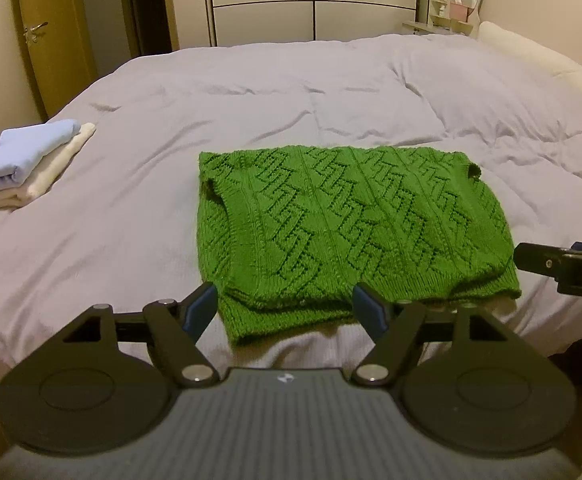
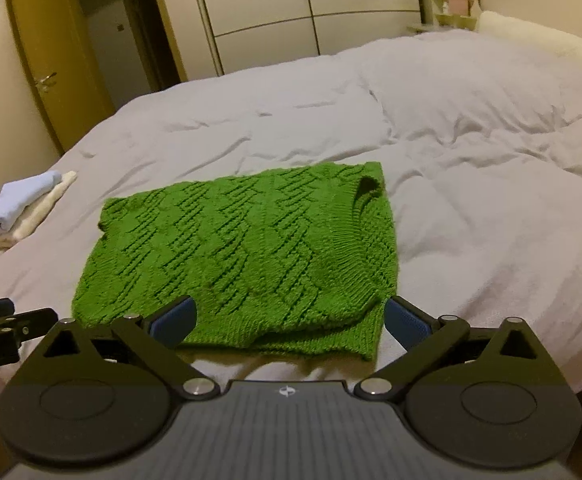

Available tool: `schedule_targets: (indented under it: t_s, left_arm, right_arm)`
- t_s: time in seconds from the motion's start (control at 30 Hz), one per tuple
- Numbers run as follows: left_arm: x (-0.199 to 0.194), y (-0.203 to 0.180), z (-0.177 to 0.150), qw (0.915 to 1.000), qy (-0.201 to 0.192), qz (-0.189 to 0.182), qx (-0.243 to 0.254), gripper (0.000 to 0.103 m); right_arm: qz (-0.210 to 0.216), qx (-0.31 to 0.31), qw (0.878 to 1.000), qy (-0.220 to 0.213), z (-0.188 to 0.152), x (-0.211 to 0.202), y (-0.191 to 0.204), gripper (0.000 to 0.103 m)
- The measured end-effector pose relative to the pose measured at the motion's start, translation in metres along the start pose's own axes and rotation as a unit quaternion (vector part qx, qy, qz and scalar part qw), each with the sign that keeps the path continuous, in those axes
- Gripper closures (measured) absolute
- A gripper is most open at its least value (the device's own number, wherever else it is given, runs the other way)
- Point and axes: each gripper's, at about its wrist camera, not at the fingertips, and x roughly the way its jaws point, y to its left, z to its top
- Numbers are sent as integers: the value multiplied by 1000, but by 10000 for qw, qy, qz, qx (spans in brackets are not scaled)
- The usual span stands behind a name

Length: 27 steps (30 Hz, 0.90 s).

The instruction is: Fold clothes

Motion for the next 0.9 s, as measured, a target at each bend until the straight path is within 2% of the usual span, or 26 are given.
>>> schedule_targets:
  t_s: [0.3, 0.9]
  left_arm:
    - [-11, -4, -10, 10000, -10, -1, 38, 23]
    - [-3, -7, -28, 9997, 235, 30, 85, 19]
  right_arm:
    - [-46, -74, 10000, 26, -8, -13, 6, 0]
    - [-271, 36, 9991, 336, -29, -7, -4, 0]
